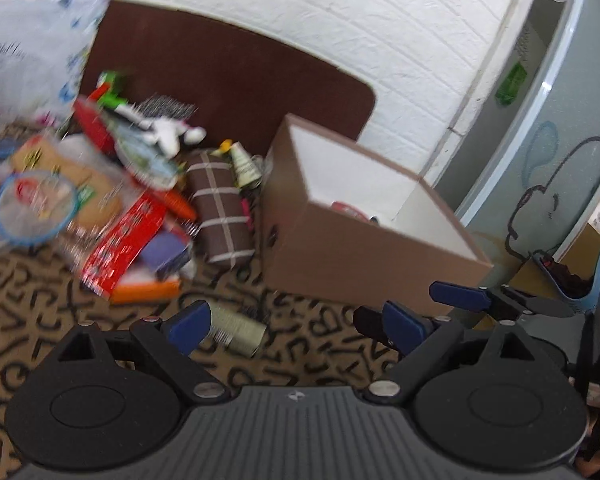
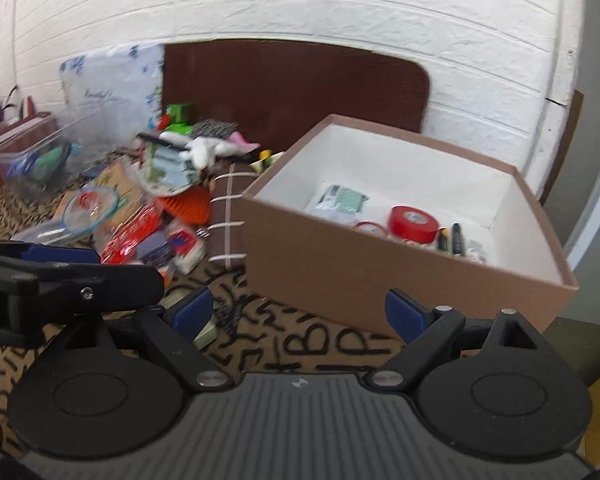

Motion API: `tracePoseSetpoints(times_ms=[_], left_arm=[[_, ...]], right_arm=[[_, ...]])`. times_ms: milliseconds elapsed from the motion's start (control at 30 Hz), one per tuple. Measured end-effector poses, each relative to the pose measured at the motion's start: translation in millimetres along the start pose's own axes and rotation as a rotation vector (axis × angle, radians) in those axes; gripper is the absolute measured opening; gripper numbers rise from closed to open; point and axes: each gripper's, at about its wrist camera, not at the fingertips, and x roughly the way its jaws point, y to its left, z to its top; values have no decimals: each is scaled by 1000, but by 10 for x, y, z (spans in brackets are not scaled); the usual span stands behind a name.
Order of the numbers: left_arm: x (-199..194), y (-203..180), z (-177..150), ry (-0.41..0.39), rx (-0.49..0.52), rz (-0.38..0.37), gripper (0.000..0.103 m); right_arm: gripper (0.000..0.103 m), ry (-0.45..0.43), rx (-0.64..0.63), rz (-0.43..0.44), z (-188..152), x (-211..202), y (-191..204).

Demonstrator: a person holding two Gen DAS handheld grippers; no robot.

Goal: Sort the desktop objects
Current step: 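Withdraw both open tools from the box back over the items, then grasp the blue-and-white VIVX box with the left tool while the right tool grasps the green metal box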

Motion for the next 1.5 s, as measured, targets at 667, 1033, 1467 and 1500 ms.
tracePoseSetpoints(times_ms=[667,1033,1467,1500], left_arm=[[289,731,-45,66,-144,168,92],[797,744,314,21,-196,199,88],[985,815,412,-39,-214,327,59],[964,828,406,-37,-209,330,56]], right_arm=[[79,87,-119,169,-325,713,453],[71,99,-166,200,-279,970,554],[43,118,-160,231,-307,1085,516],[35,118,-158,232,-309,1076,520]])
